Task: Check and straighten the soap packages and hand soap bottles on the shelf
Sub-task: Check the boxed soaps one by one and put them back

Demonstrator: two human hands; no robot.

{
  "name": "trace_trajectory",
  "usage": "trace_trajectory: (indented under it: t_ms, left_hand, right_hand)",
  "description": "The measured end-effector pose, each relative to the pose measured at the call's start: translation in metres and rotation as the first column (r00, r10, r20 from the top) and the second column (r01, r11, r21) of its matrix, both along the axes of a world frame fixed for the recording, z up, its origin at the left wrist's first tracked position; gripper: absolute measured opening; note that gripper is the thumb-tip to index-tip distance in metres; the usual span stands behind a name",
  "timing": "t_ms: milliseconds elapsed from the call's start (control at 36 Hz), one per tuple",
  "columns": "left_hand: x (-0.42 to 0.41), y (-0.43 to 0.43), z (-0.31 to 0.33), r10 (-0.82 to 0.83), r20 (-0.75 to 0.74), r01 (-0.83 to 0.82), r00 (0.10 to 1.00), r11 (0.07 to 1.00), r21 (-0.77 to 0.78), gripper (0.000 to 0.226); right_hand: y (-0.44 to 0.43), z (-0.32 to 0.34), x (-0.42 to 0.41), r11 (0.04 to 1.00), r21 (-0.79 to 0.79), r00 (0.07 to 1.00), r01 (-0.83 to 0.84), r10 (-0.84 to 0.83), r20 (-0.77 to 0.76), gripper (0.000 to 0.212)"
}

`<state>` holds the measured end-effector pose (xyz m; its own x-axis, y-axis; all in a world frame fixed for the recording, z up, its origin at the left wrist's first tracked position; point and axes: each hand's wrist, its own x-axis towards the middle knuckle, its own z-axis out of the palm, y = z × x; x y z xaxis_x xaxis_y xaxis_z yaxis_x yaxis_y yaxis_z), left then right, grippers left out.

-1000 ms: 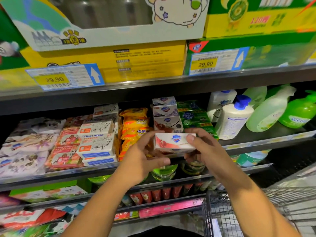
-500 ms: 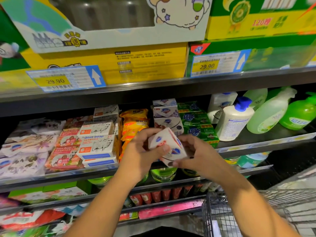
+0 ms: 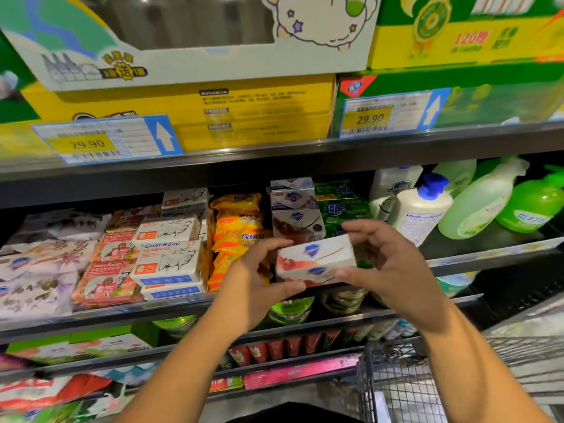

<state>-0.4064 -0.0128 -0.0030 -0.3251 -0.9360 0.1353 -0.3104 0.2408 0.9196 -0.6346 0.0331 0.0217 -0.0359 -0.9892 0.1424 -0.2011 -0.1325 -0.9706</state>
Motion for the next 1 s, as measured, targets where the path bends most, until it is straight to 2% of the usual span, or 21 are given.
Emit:
trace_trajectory:
  t_ms: [56, 111, 167, 222, 306, 333, 389, 444, 528, 583, 667, 750, 889, 944, 1000]
  left_hand:
    - [-0.004, 0.000, -0.005, -0.006, 0.048, 0.006, 0.999, 1.000, 0.009, 0.062]
    - [-0.006, -0.001, -0.011, -0.007, 0.098, 0.008, 0.995, 1.000, -0.009, 0.062]
    - [-0.005, -0.002, -0.013, 0.032, 0.082, -0.034, 0.996, 0.999, 0.026, 0.059]
    - [0.000, -0.001, -0.007, 0.051, 0.001, -0.051, 0.999, 0.994, 0.094, 0.054]
    - [0.004, 0.002, 0.013, -0.009, -0.162, 0.033, 0.987, 0.989, 0.146, 0.053]
    - [0.003, 0.003, 0.021, -0.006, -0.213, 0.046, 0.977, 0.982, 0.184, 0.052]
    - [-0.002, 0.005, 0.033, 0.058, -0.264, 0.029, 0.963, 0.949, 0.314, 0.043]
    - [-0.009, 0.004, 0.039, 0.118, -0.244, 0.014, 0.963, 0.878, 0.479, 0.029]
    - [-0.014, 0.002, 0.038, 0.165, -0.168, -0.002, 0.972, 0.721, 0.693, 0.032]
    - [-0.012, -0.001, 0.034, 0.179, -0.159, -0.004, 0.971, 0.675, 0.738, 0.033]
    - [-0.009, -0.003, 0.030, 0.178, -0.189, 0.002, 0.966, 0.720, 0.694, 0.026]
    - [-0.003, -0.006, 0.031, 0.148, -0.259, 0.037, 0.954, 0.802, 0.596, 0.028]
    - [0.003, -0.006, 0.037, 0.067, -0.384, 0.084, 0.921, 0.928, 0.362, 0.051]
    - [0.005, -0.005, 0.036, -0.009, -0.347, 0.114, 0.938, 0.952, 0.284, 0.056]
    - [0.008, -0.005, 0.031, -0.095, -0.159, 0.124, 0.983, 0.976, 0.178, 0.068]
  right_hand:
    - [0.001, 0.001, 0.007, 0.998, -0.033, 0.997, -0.045, 0.042, -0.064, 0.063]
    - [0.001, 0.001, 0.014, 0.995, -0.036, 0.978, -0.089, 0.081, -0.191, 0.060]
    - [0.001, 0.000, 0.016, 0.995, -0.038, 0.961, -0.091, 0.078, -0.264, 0.055]
    - [0.000, 0.001, 0.014, 0.998, -0.029, 0.984, -0.056, 0.050, -0.173, 0.052]
    - [-0.002, 0.002, 0.008, 0.999, 0.033, 0.985, -0.016, 0.010, 0.174, 0.049]
    - [-0.003, 0.004, 0.008, 0.997, 0.075, 0.972, 0.003, -0.020, 0.232, 0.047]
    - [-0.004, 0.007, 0.008, 0.982, 0.186, 0.962, 0.019, -0.069, 0.266, 0.035]
    - [-0.005, 0.010, 0.013, 0.941, 0.338, 0.959, -0.001, -0.094, 0.266, 0.020]
    - [-0.004, 0.007, 0.019, 0.870, 0.493, 0.990, -0.008, -0.064, 0.130, 0.034]
    - [-0.003, 0.003, 0.020, 0.855, 0.518, 0.996, -0.029, -0.019, 0.088, 0.038]
    - [-0.002, 0.000, 0.018, 0.874, 0.483, 0.996, -0.053, 0.011, 0.088, 0.031]
    - [-0.004, -0.001, 0.013, 0.930, 0.366, 0.995, -0.024, -0.012, 0.096, 0.020]
    - [-0.006, -0.004, 0.003, 0.989, 0.148, 0.976, -0.028, -0.005, 0.216, 0.042]
    - [-0.006, -0.006, 0.004, 0.992, 0.122, 0.974, -0.029, 0.001, 0.228, 0.042]
    - [-0.007, -0.008, 0.006, 0.990, 0.141, 0.969, -0.007, -0.028, 0.247, 0.037]
